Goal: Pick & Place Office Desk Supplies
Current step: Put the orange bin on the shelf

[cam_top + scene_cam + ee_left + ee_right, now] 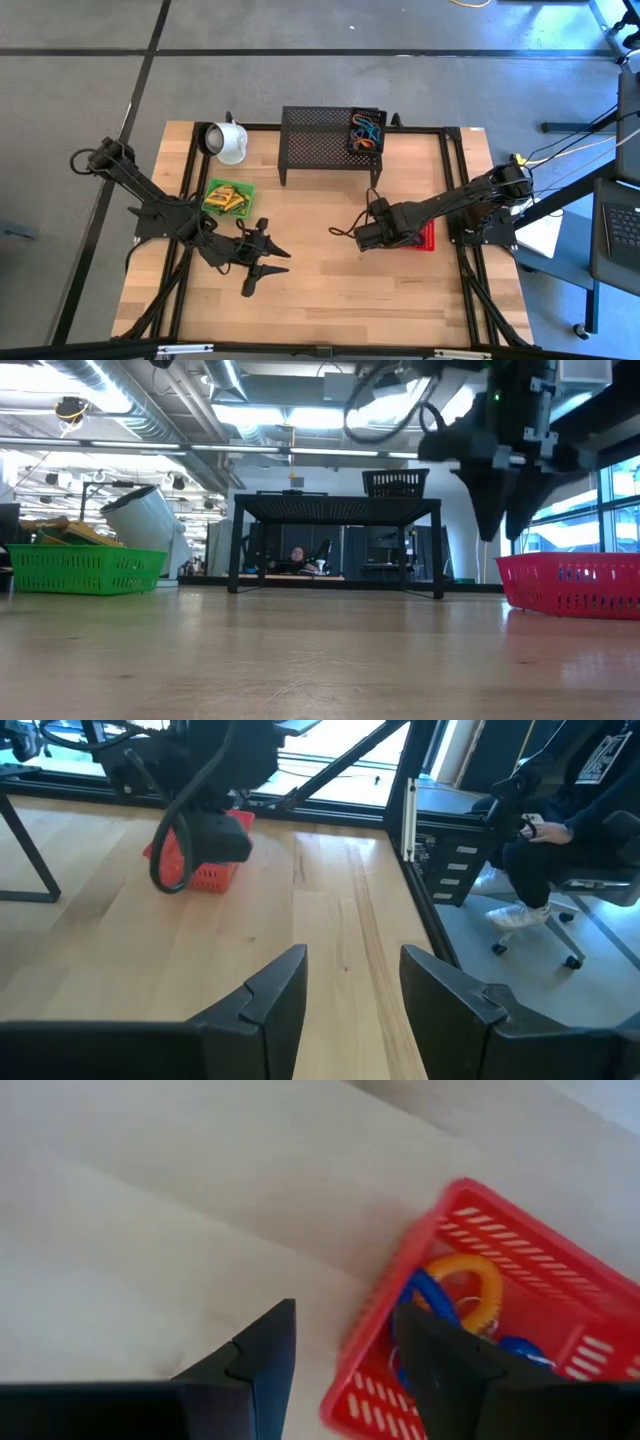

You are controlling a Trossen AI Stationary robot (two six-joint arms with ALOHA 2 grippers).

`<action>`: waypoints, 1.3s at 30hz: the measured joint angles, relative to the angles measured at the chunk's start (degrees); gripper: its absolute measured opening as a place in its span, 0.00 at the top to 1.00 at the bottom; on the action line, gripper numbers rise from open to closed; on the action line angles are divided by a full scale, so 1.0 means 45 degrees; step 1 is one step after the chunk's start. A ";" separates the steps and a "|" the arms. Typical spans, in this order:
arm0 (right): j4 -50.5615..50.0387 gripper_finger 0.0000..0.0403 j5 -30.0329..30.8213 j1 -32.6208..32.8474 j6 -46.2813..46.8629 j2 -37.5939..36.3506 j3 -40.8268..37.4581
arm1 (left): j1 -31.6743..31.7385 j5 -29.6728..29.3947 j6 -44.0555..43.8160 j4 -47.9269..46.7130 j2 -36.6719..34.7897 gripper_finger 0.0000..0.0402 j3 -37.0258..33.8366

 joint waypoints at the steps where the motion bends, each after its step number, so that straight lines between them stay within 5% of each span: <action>1: -0.0019 0.57 0.0025 -0.0008 0.0361 0.0000 -0.0139 | 0.0000 0.0000 0.0000 0.0000 0.0002 0.61 0.0000; 13: 0.0901 0.61 -0.0080 0.0034 0.1195 0.0005 -0.1617 | 0.0000 0.0002 -0.0005 0.0000 0.0002 0.61 0.0000; 25: 0.0874 0.96 -0.0316 0.0034 0.0475 0.0005 -0.1617 | 0.0000 0.0005 -0.0009 0.0004 0.0001 0.61 0.0000; 39: 0.0875 0.97 -0.1695 0.0978 -0.3459 0.0005 -0.0020 | 0.0000 0.0010 -0.0010 -0.0092 0.0002 0.61 0.0000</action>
